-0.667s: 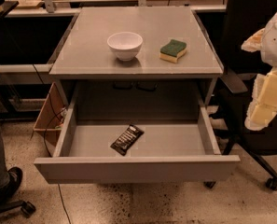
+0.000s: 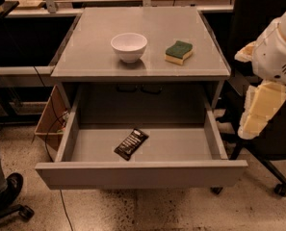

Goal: Pick rxbar chocolate from top drawer and place on counter

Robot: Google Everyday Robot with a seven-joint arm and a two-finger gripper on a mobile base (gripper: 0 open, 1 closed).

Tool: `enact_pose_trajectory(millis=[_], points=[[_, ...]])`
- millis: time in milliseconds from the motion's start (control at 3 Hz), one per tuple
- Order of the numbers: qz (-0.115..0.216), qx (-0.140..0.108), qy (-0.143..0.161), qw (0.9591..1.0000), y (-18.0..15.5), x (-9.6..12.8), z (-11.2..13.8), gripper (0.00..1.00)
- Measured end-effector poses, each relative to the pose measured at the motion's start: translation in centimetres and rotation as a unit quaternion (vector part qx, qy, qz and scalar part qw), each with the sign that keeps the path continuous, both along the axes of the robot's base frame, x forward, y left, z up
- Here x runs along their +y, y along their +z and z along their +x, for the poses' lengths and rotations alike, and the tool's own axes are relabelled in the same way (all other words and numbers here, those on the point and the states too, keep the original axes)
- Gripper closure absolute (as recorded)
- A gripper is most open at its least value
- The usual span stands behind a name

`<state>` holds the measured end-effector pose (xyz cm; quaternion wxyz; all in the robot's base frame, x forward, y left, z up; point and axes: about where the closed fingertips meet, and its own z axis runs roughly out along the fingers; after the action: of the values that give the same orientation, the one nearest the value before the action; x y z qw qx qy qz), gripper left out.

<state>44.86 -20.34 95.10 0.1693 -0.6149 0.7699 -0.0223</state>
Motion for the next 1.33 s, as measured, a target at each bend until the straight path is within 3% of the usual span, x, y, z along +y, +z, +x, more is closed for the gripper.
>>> enact_pose_trajectory(millis=[333, 667, 1333], points=[[0.023, 0.005, 0.031, 0.9992, -4.9, 2.4, 1.6, 0.00], [0.063, 0.019, 0.073, 0.9951, -11.9, 6.0, 4.1, 0.00], [0.141, 0.054, 0.107, 0.9828, -23.4, 13.9, 7.5, 0.00]])
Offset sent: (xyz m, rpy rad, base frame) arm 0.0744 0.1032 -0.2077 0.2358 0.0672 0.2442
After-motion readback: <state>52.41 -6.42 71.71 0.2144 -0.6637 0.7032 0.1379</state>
